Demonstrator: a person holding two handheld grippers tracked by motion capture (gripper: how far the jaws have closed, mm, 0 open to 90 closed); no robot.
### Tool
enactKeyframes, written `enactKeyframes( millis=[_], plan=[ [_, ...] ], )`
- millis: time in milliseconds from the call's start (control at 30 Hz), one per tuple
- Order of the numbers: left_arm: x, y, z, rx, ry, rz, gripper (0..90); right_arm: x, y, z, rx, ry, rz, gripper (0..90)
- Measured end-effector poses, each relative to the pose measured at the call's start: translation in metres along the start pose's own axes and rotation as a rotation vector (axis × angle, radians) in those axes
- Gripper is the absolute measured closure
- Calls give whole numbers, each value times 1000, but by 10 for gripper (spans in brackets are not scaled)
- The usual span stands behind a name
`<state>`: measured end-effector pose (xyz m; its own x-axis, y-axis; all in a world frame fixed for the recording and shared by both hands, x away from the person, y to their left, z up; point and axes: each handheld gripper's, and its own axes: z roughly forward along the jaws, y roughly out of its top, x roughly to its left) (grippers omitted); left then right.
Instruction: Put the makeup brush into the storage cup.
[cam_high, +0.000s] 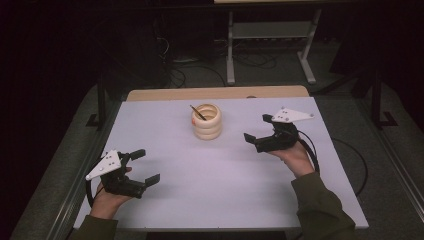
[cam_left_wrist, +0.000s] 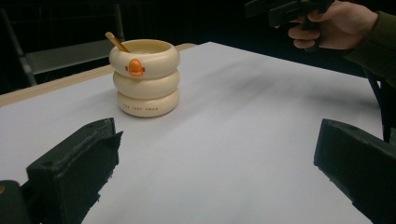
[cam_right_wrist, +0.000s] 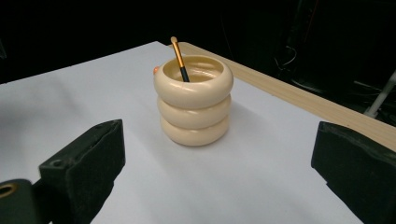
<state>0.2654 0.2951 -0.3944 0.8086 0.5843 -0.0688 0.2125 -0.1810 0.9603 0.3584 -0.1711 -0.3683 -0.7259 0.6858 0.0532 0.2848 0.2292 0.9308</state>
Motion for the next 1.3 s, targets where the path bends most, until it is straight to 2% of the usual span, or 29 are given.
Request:
enactKeyframes(
  millis=[133, 200, 533, 600, 900, 1100, 1300],
  plan=[
    [0, 0, -1, -1, 1, -1, 0, 1, -3, -5, 20, -2, 3, 17],
    [1, 0, -1, -2, 1, 0, 0, 2, -8, -12, 3, -5, 6, 17],
    [1, 1, -2, -3, 2, 5, 0, 7, -23, -32, 9, -22, 15, 13],
    [1, 0, -2, -4, 1, 4, 0, 8, -26, -40, -21, -31, 16, 13],
    [1, 0, -2, -3, 3, 7, 0, 13, -33, -57, -43, -42, 14, 13],
    [1, 1, -3, -10, 3, 3, 0, 16, -42, -64, -38, -49, 24, 13],
    [1, 0, -2, -5, 2, 7, 0, 15, -50, -73, -63, -56, 36, 13]
  ],
)
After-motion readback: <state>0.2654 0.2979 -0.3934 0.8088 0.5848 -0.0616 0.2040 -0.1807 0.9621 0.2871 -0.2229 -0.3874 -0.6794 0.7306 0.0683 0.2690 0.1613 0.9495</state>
